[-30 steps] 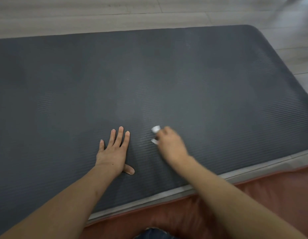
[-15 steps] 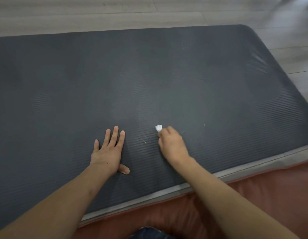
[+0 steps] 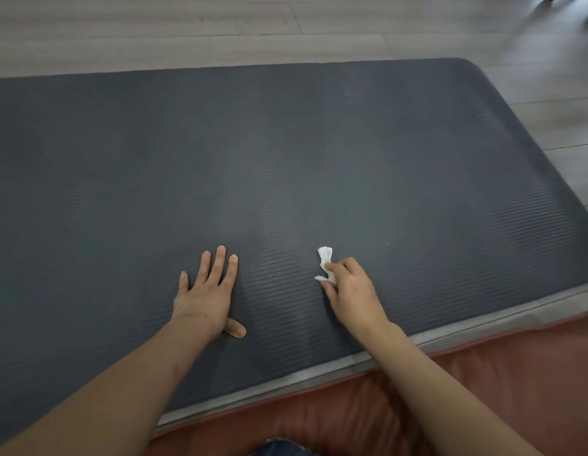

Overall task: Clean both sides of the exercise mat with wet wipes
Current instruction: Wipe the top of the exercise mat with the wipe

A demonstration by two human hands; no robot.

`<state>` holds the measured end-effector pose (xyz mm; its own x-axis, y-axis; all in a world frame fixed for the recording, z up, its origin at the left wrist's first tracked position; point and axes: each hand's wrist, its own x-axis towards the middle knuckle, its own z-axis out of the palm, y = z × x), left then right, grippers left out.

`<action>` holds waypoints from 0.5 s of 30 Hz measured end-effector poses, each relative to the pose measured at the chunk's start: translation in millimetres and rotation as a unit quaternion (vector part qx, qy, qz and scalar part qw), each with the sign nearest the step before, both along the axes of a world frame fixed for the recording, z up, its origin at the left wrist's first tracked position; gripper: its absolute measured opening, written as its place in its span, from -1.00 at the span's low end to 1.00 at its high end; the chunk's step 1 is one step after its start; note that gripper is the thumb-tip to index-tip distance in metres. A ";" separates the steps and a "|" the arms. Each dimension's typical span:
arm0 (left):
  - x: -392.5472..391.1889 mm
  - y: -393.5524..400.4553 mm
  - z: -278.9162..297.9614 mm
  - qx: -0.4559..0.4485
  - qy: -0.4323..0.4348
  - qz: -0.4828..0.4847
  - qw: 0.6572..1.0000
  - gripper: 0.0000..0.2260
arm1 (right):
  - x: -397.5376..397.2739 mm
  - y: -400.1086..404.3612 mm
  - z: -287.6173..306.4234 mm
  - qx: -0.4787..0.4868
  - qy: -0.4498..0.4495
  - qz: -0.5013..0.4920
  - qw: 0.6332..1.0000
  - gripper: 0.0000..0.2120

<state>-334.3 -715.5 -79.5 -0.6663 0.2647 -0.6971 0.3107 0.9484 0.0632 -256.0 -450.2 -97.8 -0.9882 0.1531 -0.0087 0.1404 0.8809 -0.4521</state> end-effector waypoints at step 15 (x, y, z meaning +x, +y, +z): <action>-0.6 -3.5 -1.2 0.010 0.001 0.001 1.000 0.32 | -33.1 -90.0 -13.5 0.019 0.075 -0.048 0.996 -0.86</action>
<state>-334.9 -719.0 -80.7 -0.6682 0.2770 -0.6904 0.3096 0.9475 0.0805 -289.2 -540.3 -111.2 -0.9589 0.2436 0.1453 0.1575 0.8834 -0.4414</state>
